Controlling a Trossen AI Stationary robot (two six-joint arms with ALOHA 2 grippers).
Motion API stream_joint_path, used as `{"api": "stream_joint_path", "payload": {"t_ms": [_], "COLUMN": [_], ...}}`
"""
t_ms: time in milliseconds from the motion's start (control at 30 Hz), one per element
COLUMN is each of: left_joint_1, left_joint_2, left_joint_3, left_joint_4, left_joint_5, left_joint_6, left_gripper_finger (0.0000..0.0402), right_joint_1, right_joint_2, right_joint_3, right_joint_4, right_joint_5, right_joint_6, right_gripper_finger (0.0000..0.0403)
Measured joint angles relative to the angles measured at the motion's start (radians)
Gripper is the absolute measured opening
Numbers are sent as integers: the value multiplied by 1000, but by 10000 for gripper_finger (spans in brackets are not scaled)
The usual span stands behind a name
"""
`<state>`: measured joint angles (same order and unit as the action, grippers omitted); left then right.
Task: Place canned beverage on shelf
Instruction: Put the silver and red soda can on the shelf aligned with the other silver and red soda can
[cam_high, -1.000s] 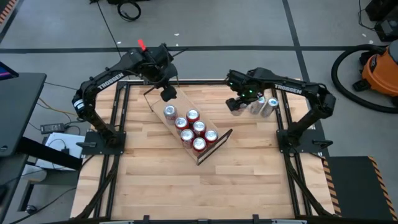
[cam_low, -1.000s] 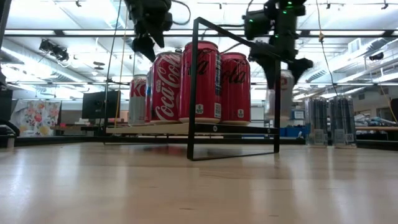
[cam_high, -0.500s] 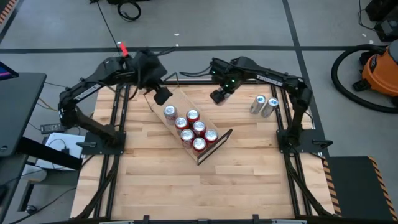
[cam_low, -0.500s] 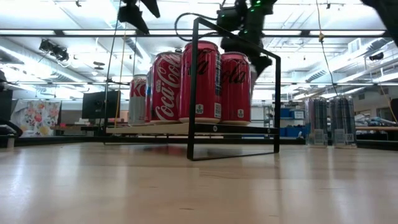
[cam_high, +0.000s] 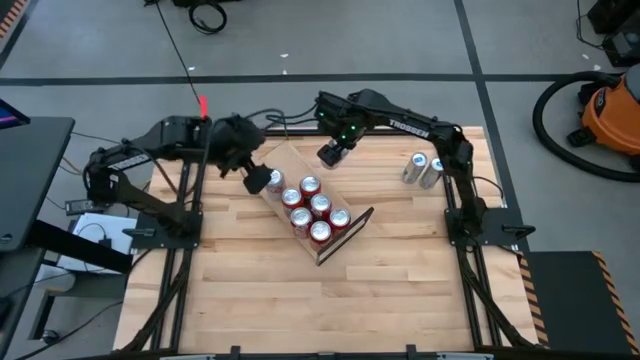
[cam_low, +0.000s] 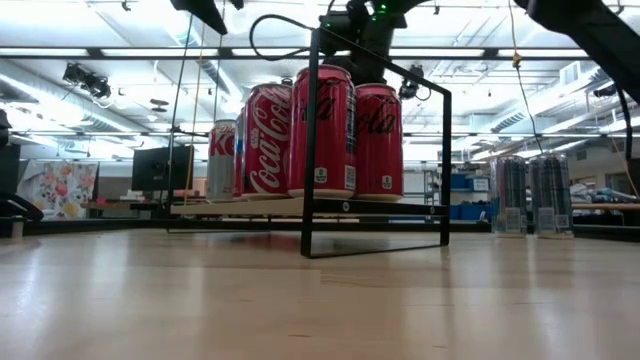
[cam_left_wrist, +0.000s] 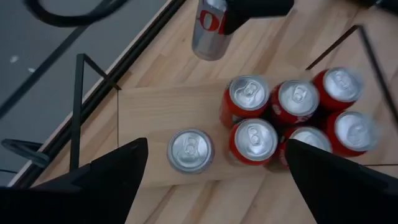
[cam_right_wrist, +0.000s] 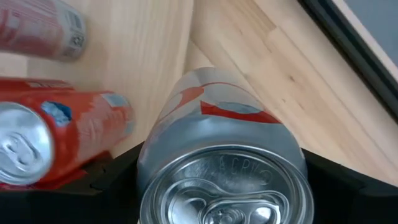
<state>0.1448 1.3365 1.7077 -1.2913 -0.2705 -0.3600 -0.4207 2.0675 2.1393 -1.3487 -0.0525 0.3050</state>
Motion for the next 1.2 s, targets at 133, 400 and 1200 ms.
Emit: {"api": "stream_joint_path", "payload": {"t_ms": [133, 400, 1200], "left_joint_1": [-69, -179, 11], "left_joint_2": [-64, -266, -220], "left_joint_3": [-121, -356, -569], "left_joint_4": [67, 162, 585], "left_joint_5": [-32, -36, 109], "left_joint_6": [-37, -157, 115], "left_gripper_finger": [391, 391, 391], "right_joint_1": [22, 64, 20], "right_joint_2": [44, 145, -10], "right_joint_3": [75, 219, 217], "right_joint_4": [-16, -51, -45], "right_joint_5": [0, 8, -21], "right_joint_6": [30, 124, 160], "right_gripper_finger": [328, 328, 328]}}
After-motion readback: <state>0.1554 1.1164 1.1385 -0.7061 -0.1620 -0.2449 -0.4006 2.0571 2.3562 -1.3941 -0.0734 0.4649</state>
